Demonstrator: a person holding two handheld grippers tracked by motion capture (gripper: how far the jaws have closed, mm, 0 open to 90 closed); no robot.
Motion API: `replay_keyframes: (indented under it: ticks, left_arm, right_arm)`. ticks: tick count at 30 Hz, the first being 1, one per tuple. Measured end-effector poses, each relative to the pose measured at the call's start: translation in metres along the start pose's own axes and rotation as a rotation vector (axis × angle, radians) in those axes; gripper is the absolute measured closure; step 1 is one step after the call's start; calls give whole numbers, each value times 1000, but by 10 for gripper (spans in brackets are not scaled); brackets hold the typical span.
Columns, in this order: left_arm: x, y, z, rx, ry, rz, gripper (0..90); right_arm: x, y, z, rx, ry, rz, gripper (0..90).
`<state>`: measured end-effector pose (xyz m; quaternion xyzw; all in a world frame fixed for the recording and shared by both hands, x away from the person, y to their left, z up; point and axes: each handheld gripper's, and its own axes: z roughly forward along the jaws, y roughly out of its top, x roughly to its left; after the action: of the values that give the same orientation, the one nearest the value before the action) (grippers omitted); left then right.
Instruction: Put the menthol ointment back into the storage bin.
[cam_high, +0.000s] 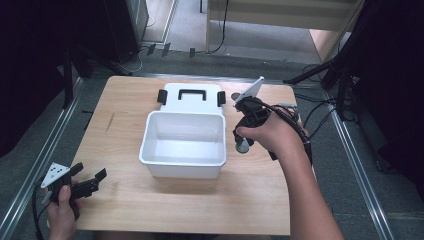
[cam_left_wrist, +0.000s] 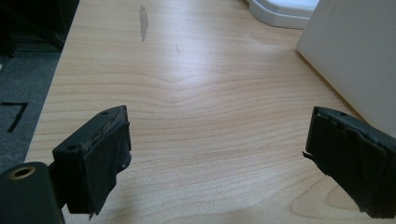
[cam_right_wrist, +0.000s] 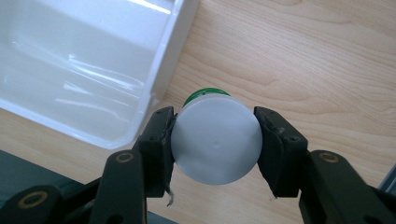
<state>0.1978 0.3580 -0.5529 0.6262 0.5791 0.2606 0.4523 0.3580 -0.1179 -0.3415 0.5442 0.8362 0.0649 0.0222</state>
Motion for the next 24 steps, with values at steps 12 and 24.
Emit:
replay_keyframes:
  ticks: [12, 24]
  left_arm:
    - [0, 0, 0, 2, -2, 0, 74]
    - [1, 0, 0, 4, -5, 0, 74]
  right_arm:
    - [23, 15, -16, -12, 20, -36, 519]
    - [55, 24, -19, -14, 39, -89, 519]
